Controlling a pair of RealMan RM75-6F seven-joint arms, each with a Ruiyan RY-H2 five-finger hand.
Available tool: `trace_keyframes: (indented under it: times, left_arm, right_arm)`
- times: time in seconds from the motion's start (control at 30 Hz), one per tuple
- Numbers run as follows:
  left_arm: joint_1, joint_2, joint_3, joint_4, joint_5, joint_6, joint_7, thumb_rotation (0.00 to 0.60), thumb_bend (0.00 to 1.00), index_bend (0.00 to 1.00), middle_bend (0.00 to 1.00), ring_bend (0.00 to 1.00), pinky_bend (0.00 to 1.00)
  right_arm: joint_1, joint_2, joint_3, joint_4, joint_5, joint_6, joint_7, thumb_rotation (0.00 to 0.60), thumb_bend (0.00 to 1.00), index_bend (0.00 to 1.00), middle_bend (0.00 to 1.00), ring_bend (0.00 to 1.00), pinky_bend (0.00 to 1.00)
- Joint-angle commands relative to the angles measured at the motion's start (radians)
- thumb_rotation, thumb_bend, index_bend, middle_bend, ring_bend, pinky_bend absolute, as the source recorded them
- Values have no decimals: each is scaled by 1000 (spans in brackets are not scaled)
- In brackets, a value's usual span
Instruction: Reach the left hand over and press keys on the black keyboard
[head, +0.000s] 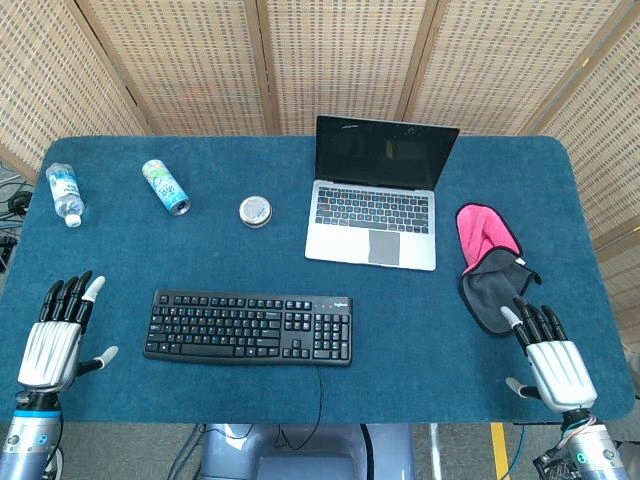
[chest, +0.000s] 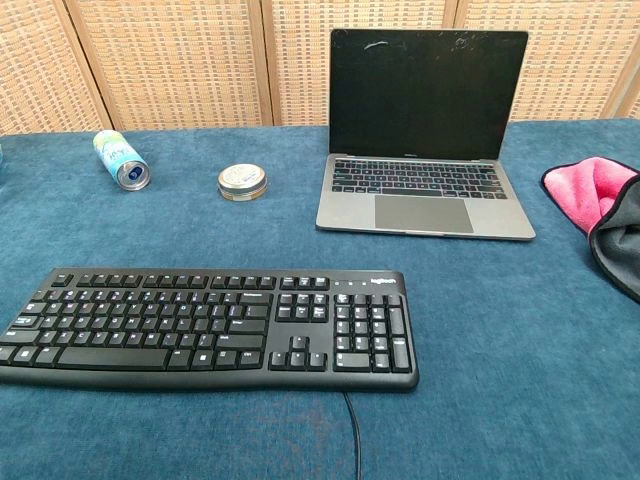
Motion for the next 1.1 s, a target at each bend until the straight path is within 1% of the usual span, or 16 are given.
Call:
trace_keyframes:
  times: [0.03,1.1]
  left_arm:
    - [0,0,0,0,0,0,-1,600,97,0,0,0,0]
    - [-2,4,5,-12,0,-9,1,600,106,0,0,0,0]
  right_arm:
    - [0,0,-1,0,0,-1,-1,600,26,0,0,0,0]
    - [-3,6,0,-2,-4,6,10,600,26,0,0,0,0]
